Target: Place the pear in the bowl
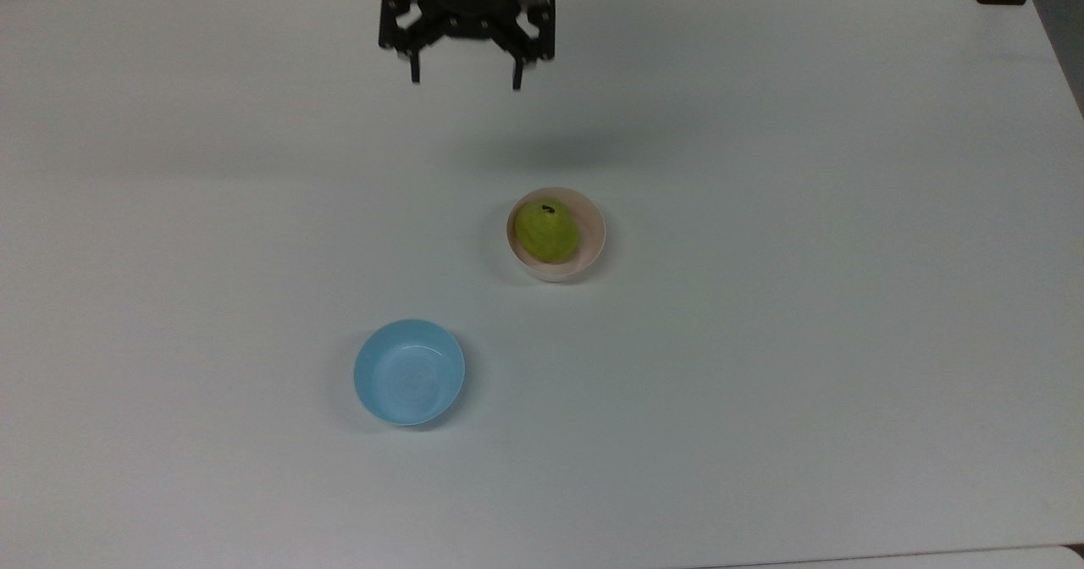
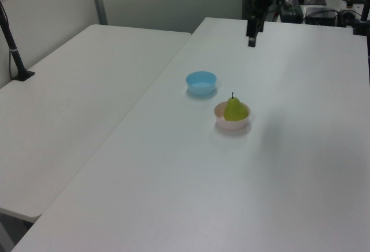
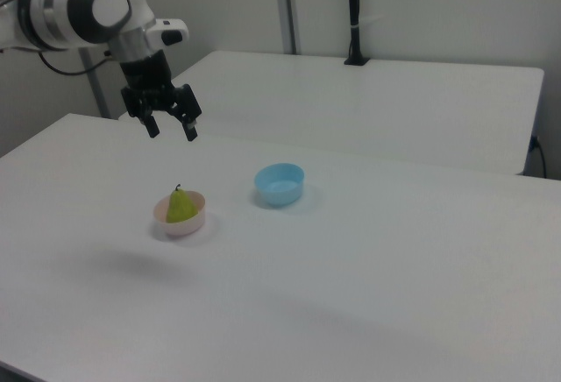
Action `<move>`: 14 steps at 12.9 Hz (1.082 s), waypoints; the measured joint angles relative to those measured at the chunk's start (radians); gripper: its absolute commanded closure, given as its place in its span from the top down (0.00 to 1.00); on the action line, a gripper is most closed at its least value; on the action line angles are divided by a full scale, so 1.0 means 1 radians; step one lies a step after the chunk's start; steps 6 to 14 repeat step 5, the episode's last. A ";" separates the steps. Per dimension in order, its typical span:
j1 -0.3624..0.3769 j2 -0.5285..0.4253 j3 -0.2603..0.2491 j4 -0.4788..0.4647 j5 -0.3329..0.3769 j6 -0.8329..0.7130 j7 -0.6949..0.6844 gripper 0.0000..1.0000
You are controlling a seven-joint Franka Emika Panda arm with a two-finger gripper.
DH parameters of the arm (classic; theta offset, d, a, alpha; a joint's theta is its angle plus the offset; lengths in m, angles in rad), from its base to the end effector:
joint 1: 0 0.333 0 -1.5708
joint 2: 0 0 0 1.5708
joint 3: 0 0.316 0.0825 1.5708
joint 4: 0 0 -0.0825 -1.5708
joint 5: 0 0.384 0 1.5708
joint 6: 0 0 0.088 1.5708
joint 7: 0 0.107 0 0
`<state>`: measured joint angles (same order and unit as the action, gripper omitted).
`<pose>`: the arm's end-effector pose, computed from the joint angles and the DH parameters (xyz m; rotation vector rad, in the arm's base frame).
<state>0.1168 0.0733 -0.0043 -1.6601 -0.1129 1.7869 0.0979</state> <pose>0.5887 0.0569 0.5598 3.0346 0.0545 0.0985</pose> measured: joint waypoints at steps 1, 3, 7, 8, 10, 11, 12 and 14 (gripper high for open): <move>-0.004 -0.021 0.000 0.000 0.002 -0.037 -0.012 1.00; -0.008 -0.064 -0.001 -0.001 0.002 -0.111 -0.015 1.00; -0.008 -0.094 -0.008 -0.003 0.002 -0.149 -0.015 1.00; -0.008 -0.094 -0.008 -0.003 0.002 -0.149 -0.015 1.00; -0.008 -0.094 -0.008 -0.003 0.002 -0.149 -0.015 1.00; -0.008 -0.094 -0.008 -0.003 0.002 -0.149 -0.015 1.00; -0.008 -0.094 -0.008 -0.003 0.002 -0.149 -0.015 1.00; -0.008 -0.094 -0.008 -0.003 0.002 -0.149 -0.015 1.00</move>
